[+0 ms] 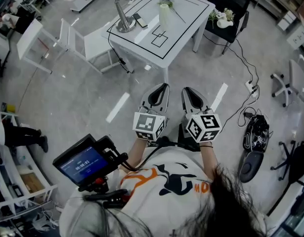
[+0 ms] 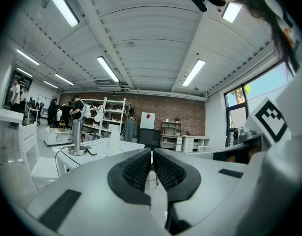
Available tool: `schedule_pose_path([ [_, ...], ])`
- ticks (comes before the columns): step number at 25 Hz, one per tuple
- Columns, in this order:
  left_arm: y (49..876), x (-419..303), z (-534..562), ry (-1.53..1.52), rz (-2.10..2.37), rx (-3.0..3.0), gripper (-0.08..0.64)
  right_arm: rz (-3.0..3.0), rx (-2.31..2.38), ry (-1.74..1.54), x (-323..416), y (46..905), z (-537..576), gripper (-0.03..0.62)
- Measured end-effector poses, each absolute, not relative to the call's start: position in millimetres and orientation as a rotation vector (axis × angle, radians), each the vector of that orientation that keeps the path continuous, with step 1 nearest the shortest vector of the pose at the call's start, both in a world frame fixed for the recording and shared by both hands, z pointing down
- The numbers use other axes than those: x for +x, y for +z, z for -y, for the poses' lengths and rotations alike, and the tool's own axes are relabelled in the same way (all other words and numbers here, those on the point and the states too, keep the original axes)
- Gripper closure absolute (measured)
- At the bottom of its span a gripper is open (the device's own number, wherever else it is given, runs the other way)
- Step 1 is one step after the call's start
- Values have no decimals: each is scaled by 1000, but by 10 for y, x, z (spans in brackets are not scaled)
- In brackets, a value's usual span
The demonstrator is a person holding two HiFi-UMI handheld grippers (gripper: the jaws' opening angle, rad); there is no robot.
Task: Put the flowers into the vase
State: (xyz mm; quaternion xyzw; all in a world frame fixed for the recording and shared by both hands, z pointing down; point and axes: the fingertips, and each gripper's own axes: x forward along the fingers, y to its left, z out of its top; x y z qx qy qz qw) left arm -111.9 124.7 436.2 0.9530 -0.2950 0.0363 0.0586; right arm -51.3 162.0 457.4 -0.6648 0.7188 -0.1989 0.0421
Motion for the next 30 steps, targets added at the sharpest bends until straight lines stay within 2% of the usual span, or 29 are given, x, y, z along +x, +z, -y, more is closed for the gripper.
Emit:
schedule_pose_path([
  [15,4478,-94,-156,94,1093,2775,549,-2383,-1878,-629,544,4626,-373,561],
  [30,4521,468,348,112,1210,2683,549,-2465,-1790,-704,1129,4693,98,561],
])
